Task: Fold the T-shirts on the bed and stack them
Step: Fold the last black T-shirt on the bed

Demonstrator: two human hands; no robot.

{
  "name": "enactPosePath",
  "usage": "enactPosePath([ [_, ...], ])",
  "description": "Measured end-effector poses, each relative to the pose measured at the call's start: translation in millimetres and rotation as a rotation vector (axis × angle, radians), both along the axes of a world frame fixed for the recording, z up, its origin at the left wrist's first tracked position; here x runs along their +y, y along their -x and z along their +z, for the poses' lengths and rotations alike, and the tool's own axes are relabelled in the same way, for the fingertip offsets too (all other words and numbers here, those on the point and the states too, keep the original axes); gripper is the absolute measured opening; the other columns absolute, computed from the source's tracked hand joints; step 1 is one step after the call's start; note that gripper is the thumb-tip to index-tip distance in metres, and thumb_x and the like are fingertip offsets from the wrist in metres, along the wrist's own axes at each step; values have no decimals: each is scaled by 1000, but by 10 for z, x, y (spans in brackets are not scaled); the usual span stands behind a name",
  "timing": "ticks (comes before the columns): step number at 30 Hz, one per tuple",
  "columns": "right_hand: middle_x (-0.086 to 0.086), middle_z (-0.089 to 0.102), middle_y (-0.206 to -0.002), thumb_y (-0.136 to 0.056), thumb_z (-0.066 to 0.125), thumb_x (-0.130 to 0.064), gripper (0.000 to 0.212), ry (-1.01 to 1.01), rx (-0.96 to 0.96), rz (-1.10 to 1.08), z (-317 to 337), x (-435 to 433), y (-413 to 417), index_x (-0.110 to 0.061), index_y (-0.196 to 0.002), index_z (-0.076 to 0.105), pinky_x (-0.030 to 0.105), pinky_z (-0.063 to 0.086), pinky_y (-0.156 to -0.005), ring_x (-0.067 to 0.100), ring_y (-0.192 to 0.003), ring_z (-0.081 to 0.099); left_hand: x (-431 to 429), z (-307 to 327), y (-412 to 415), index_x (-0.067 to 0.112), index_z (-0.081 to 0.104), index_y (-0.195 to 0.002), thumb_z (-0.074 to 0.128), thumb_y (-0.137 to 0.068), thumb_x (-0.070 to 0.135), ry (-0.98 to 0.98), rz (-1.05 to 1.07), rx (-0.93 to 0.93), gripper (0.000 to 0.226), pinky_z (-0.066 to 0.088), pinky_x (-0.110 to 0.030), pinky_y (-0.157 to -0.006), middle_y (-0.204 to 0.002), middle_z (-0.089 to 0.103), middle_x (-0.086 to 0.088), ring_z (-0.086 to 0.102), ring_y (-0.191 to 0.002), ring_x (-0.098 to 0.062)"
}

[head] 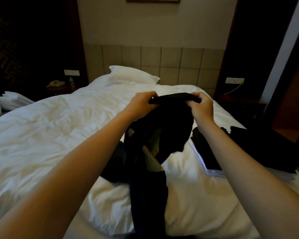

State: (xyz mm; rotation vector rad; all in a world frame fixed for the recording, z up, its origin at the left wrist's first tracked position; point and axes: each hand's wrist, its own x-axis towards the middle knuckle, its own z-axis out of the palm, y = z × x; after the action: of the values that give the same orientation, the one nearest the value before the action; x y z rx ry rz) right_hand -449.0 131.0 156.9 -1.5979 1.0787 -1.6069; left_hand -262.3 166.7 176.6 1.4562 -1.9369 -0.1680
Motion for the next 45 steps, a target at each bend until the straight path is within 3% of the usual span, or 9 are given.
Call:
enactPosePath([
  [8,-1,56,-90,-93,54,-6,16,-162,-43,154,324,-29,-8,-22,-91,50,20,46,-68,18,-92,55,7,388,48,2,62,-109,55,-94,21,111,61,228,25,45,-25,-79,-93,57,-7,54,-89,-20],
  [13,12,57,-113,-81,68,-3,49,-347,340,368,351,105,-97,-15,-121,43,31,50,-80,23,-93,59,38,349,145,4,63,-109,54,-94,15,59,17,353,21,48,-25,-84,-101,61,-10,57,-96,-19],
  [17,14,61,-96,-85,65,-16,29,-335,504,243,226,140,-335,0,-109,61,35,48,-79,27,-89,60,9,185,208,7,63,-108,56,-93,18,-14,46,392,20,48,-27,-85,-105,62,-9,58,-99,-21],
  [22,19,61,-109,-89,52,-16,31,-443,277,83,122,-10,-434,4,-112,57,40,50,-92,33,-100,61,194,-313,234,12,35,-90,63,-87,34,-17,220,570,36,33,-22,-54,-74,39,2,41,-65,-11],
  [25,19,54,-127,-92,48,-14,42,-518,86,15,113,-42,-438,4,-130,45,42,46,-99,33,-112,55,371,-858,274,15,29,-84,70,-81,38,-76,157,531,47,32,-24,-54,-73,36,3,38,-61,-10],
  [31,15,47,-135,-94,42,-5,47,-598,-192,8,200,6,-458,1,-141,35,41,44,-102,32,-119,51,382,-1488,239,15,24,-132,72,-76,39,-398,156,-228,77,41,-44,-92,-127,39,-9,47,-114,-31],
  [36,13,48,-136,-98,38,-10,44,-544,-362,-20,375,36,-333,-4,-141,38,40,44,-102,30,-119,52,319,-1574,172,5,49,-118,53,-94,28,-528,123,-81,34,44,-32,-73,-103,55,-12,58,-99,-31],
  [41,10,46,-138,-100,33,-7,44,-439,-443,-70,584,45,-173,-8,-144,34,36,43,-103,28,-123,49,224,-1217,120,2,56,-111,42,-99,18,-428,222,321,24,33,-23,-70,-100,53,-9,50,-82,-17],
  [45,7,49,-136,-100,31,-8,42,-300,-467,-122,766,66,-94,-16,-139,43,33,44,-100,25,-121,50,71,-607,-82,-6,54,-116,33,-100,13,-206,302,466,32,35,-28,-75,-118,57,-23,55,-104,-31],
])
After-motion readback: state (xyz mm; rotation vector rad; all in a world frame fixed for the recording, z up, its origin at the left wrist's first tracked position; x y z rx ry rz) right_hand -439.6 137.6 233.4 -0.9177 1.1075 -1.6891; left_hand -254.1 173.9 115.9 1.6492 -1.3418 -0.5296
